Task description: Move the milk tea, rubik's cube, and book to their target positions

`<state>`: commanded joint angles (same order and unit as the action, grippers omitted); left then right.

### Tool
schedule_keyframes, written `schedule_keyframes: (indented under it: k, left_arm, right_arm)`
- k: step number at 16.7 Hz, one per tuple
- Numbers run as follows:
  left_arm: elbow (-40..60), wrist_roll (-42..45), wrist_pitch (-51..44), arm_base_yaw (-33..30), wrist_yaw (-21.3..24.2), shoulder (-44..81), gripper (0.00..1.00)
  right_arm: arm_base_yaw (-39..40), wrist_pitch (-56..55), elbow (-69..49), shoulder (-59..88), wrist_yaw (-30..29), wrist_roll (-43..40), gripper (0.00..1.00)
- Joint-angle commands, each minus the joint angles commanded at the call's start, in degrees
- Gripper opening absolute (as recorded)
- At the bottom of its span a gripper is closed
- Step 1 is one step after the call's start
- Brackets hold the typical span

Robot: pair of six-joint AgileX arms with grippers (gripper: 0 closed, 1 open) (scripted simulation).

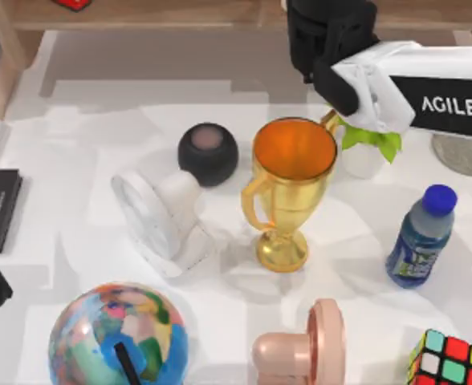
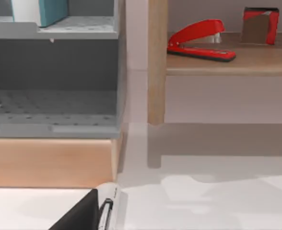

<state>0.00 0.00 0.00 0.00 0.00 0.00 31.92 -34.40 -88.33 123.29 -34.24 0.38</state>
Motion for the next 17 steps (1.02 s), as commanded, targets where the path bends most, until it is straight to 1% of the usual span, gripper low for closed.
schedule_keyframes:
  k: [5, 10, 17]
  left_arm:
    - [0.0, 0.0, 0.0, 0.0, 0.0, 0.0, 1.0]
    - [0.0, 0.0, 0.0, 0.0, 0.0, 0.0, 1.0]
    - [0.0, 0.0, 0.0, 0.0, 0.0, 0.0, 1.0]
  right_arm:
    - [-2.6, 4.1, -10.6, 6.4, 2.5, -0.1, 1.0]
    - [-2.9, 4.6, -11.8, 7.2, 2.8, -0.1, 1.0]
    - [-2.9, 4.6, -11.8, 7.2, 2.8, -0.1, 0.47]
